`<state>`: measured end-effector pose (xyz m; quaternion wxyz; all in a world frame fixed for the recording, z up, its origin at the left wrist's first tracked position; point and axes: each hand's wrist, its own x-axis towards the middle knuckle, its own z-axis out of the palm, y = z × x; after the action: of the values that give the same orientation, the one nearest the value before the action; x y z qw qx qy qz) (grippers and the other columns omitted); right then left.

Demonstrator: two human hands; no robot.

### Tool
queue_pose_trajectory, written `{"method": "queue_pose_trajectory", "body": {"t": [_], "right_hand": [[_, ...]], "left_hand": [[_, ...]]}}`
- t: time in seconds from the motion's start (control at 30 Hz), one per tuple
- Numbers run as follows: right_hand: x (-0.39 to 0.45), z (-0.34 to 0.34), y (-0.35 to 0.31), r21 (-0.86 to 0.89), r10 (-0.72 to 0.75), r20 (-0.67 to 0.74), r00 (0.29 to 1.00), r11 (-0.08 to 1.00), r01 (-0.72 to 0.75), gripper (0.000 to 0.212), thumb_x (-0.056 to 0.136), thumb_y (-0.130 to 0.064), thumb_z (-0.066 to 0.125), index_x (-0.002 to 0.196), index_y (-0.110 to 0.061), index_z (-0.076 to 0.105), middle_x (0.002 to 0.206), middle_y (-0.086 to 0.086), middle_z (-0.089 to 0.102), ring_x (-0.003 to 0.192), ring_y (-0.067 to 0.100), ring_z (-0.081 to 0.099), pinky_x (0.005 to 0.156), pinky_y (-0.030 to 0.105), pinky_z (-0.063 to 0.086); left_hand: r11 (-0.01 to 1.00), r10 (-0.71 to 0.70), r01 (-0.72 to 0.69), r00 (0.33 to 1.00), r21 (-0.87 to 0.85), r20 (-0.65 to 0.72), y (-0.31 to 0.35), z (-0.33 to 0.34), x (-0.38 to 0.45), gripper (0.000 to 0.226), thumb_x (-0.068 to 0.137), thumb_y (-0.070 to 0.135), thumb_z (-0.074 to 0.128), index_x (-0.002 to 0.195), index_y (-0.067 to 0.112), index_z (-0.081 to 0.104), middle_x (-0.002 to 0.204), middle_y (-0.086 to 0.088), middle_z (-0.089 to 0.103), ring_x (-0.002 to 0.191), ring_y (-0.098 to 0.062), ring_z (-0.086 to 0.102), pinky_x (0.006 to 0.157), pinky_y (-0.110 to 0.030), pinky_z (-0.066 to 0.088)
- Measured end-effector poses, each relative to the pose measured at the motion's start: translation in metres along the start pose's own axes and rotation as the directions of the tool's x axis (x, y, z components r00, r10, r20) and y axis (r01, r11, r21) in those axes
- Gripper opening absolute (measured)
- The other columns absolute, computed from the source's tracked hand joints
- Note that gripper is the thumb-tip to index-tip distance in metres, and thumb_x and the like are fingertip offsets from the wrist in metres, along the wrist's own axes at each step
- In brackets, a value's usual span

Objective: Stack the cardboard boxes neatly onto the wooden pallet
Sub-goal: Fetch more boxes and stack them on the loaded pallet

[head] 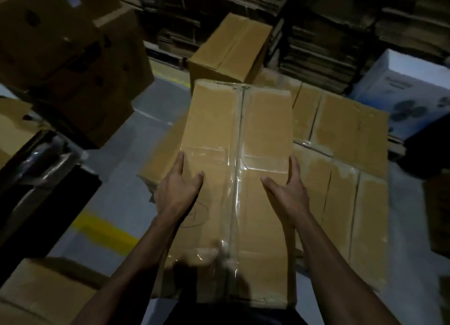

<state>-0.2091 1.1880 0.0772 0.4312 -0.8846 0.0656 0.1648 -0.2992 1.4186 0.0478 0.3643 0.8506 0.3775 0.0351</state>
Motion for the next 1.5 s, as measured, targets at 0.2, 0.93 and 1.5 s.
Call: {"method": "queue_pose_trajectory", "body": {"t": [0.2,0.93,1.5], "right_hand": [[0.022,0.001,0.015,0.039,0.095,-0.085,0.992,0.995,-0.092,0.095,0.084,-0.048,0.073,0.156,-0.045,0.011,0.158,0.005,0.036,0.14,0.036,0.037,0.108,0.048,0.034],[0.241,0.047,0.071,0.113,0.241,-0.045,0.969,0.966,-0.235,0.096,0.084,-0.051,0.073,0.154,-0.049,0.008,0.144,0.001,0.052,0.127,0.032,0.051,0.104,0.042,0.038],[0.261,0.075,0.101,0.067,0.219,-0.073,0.973,0.974,-0.215,0.093,0.085,-0.048,0.073,0.153,-0.05,0.009,0.144,0.0,0.055,0.125,0.03,0.056,0.103,0.039,0.043]], "left_hand": [[0.995,0.084,-0.088,0.992,0.038,0.094,0.019,0.028,0.037,0.077,0.088,0.058,0.055,0.153,0.04,0.02,0.144,-0.003,0.053,0.125,-0.032,0.053,0.101,-0.047,0.045],[0.982,0.121,-0.141,0.981,0.122,0.153,0.047,0.178,0.219,0.069,0.093,0.054,0.054,0.153,0.036,0.024,0.129,-0.007,0.062,0.11,-0.031,0.06,0.084,-0.036,0.043],[0.973,0.192,-0.208,0.97,0.101,0.149,0.009,0.204,0.249,0.061,0.094,0.059,0.035,0.149,0.034,0.031,0.067,-0.003,0.061,0.064,-0.023,0.06,0.061,-0.033,0.042]]}}
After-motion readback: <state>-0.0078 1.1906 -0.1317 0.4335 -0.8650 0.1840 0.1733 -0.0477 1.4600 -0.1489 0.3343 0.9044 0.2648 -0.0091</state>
